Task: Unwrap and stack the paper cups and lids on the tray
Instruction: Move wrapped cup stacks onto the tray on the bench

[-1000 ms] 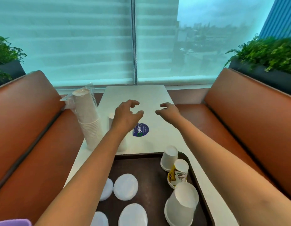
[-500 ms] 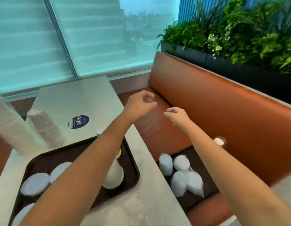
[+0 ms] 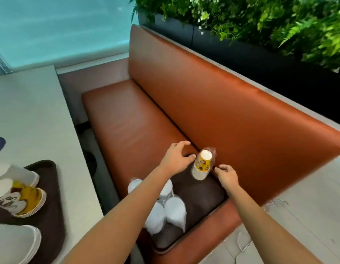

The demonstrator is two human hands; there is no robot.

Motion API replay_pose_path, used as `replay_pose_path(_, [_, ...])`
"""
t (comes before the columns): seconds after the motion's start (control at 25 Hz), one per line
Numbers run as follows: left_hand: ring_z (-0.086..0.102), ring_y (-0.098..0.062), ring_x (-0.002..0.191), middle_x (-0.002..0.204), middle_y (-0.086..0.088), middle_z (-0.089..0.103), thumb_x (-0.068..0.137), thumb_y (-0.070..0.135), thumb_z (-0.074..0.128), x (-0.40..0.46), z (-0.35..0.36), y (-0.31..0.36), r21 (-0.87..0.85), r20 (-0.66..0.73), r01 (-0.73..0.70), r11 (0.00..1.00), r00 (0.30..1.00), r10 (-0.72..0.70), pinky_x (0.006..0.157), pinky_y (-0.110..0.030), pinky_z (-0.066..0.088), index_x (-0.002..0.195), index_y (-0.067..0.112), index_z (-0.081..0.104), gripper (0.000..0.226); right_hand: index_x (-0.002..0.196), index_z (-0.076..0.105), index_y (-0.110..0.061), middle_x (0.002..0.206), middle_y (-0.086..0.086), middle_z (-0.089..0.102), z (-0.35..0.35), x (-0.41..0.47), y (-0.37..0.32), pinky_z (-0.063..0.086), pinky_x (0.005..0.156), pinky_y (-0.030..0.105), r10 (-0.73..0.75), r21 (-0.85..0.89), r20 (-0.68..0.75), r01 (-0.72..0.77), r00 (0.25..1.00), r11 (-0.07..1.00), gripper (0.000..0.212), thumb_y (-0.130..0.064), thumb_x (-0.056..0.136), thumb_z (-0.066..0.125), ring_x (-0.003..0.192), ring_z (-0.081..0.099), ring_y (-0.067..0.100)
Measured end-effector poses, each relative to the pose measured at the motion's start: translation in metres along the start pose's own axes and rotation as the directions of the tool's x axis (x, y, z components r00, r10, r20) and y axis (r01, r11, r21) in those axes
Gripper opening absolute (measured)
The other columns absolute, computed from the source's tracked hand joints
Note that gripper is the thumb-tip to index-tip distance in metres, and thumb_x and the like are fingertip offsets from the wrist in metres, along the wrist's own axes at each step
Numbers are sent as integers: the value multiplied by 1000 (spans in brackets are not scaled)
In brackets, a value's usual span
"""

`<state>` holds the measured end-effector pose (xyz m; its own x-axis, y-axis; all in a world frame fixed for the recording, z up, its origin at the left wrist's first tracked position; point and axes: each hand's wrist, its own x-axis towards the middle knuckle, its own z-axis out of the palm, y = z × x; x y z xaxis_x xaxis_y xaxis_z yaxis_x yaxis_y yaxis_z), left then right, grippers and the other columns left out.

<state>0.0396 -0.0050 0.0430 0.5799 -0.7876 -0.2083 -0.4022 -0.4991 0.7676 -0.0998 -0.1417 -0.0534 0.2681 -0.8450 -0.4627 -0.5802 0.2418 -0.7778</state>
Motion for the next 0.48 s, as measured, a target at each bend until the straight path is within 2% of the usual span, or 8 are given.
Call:
replay_pose_path(0.12, [41,-22,129,141,-8,35,87,29,64,32,39,-16,-21,27,29,999,999,-29,102,-21,29,144,24,33,64,116,59,-12,101,7,58,-5,43,21,50,91,45,75,-24,20,-74,997,997,30,-25,89,60,90,54,23])
replay_pose_path(0.2, [38,-26,132,146,-8,28,86,31,64,56,67,-29,10,44,46,999,998,-47,108,-29,30,145,26,30,69,113,60,-12,96,6,56,-2,70,31,49,90,47,134,-25,32,-133,990,991,24,-23,93,55,85,52,22])
replay_pose_path(0.28, [35,-34,132,151,-5,19,85,31,64,74,89,-37,108,56,0,994,998,-6,107,-40,35,146,32,27,72,113,57,-15,90,3,53,5,89,37,49,85,44,211,17,101,-213,972,977,20,-21,96,48,77,49,18])
replay_pose_path(0.4, [33,-39,126,157,0,7,85,26,62,109,117,-37,328,60,-153,932,988,141,97,-45,42,145,38,26,71,127,51,-18,111,3,51,24,118,45,46,75,36,309,125,221,-341,925,932,30,-25,99,42,80,47,16])
replay_pose_path(0.48, [26,-42,130,158,2,-4,85,28,62,131,134,-35,418,107,-197,887,980,168,96,-47,43,145,41,24,72,132,47,-20,116,3,49,38,134,54,44,73,35,343,160,259,-391,903,906,35,-30,100,40,79,46,15])
